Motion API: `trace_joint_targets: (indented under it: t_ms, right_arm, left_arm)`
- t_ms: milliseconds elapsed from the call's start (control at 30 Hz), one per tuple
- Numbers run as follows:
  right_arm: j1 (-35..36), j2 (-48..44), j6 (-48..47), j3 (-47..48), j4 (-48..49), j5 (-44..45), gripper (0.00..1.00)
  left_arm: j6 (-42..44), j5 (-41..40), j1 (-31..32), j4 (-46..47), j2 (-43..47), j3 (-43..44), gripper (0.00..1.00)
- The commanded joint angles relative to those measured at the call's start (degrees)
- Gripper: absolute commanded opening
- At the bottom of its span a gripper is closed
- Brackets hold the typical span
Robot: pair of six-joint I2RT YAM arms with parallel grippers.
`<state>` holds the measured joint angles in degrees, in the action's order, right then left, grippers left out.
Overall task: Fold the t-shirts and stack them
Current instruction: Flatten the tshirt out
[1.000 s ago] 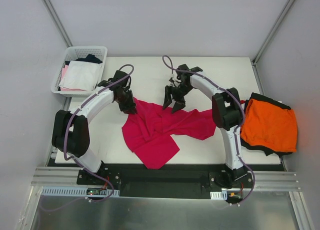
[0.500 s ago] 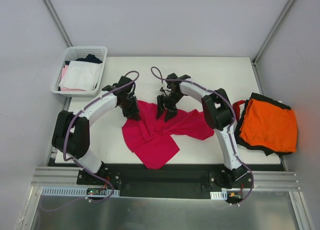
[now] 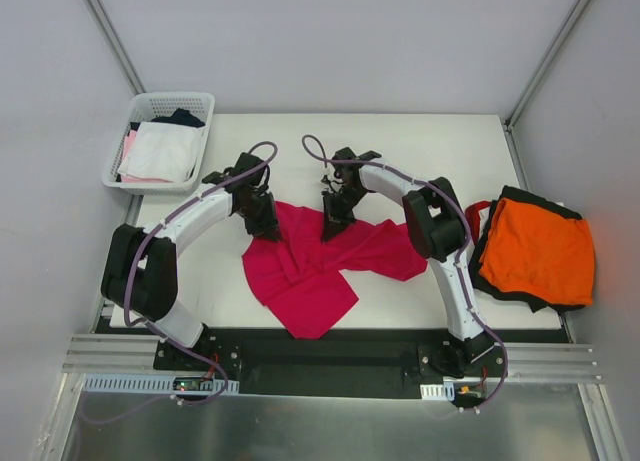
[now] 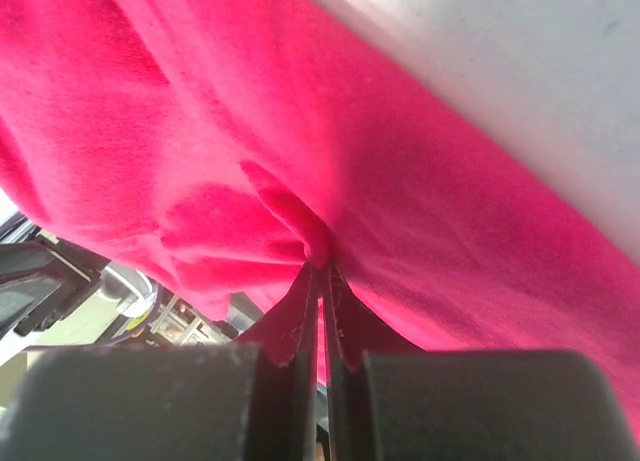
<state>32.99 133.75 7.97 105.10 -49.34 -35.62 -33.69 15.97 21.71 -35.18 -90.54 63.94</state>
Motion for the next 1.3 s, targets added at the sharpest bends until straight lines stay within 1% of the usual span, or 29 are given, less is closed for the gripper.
trace_joint_targets:
  t_ms: [0, 233, 467, 567, 767, 833, 867, 900, 933, 1000, 1033, 1100, 1133, 1267]
  right_arm:
    - [-0.38, -6.91, 0.56, 3.09, -1.63, 3.44, 0.01]
    - [-5.48, -15.36, 3.02, 3.27, -2.60, 8.10, 0.01]
    - [-9.70, -18.70, 0.74, 5.90, -6.99, 11.35, 0.01]
    - [-11.02, -20.28, 0.65, 5.99, -7.43, 12.50, 0.01]
    - [-12.95, -21.96, 0.29, 6.70, -8.49, 17.94, 0.01]
    - [-13.91, -20.03, 0.03, 7.57, -9.01, 16.55, 0.01]
    - [-14.18, -18.54, -0.14, 8.27, -10.84, 15.85, 0.01]
    - [-14.27, -16.35, -0.58, 9.41, -11.82, 14.01, 0.04]
    - [-14.27, -15.37, -1.28, 9.60, -13.05, 13.21, 0.11]
    - [-14.10, -15.36, -1.46, 7.51, -12.63, 11.11, 0.23]
    - [-13.75, -15.97, -1.20, 6.36, -11.23, 10.66, 0.34]
    - [-13.31, -17.47, -0.94, 3.46, -9.38, 9.43, 0.44]
    - [-12.87, -18.43, -0.94, 0.92, -8.15, 9.08, 0.47]
    - [-11.29, -19.05, -1.20, -3.31, -7.61, 8.37, 0.47]
  left_arm:
    - [0.29, 0.21, 0.17, -0.24, -0.25, 3.20, 0.18]
    - [0.56, 0.47, 0.17, -0.07, -2.36, 6.01, 0.18]
    - [0.91, 1.08, 0.17, 0.46, -4.20, 8.04, 0.17]
    - [0.91, 1.26, 0.17, 0.72, -4.47, 8.22, 0.18]
    - [1.00, 1.43, 0.17, 1.16, -4.47, 7.95, 0.17]
    - [0.91, 1.35, 0.26, 1.43, -4.21, 7.34, 0.17]
    - [0.91, 1.52, 0.26, 1.52, -4.20, 7.16, 0.17]
    - [0.91, 1.44, 0.26, 1.69, -3.94, 6.64, 0.17]
    - [0.91, 1.44, 0.26, 1.69, -3.59, 6.29, 0.17]
    - [0.82, 1.18, 0.26, 1.95, -3.06, 5.15, 0.18]
    - [0.82, 1.00, 0.26, 1.96, -2.54, 4.70, 0.19]
    - [0.82, 0.82, 0.26, 2.22, -2.10, 3.13, 0.23]
    - [0.82, 0.99, 0.26, 2.57, -2.09, 2.60, 0.29]
    - [0.56, 1.87, 0.52, 3.97, -2.18, -0.30, 0.39]
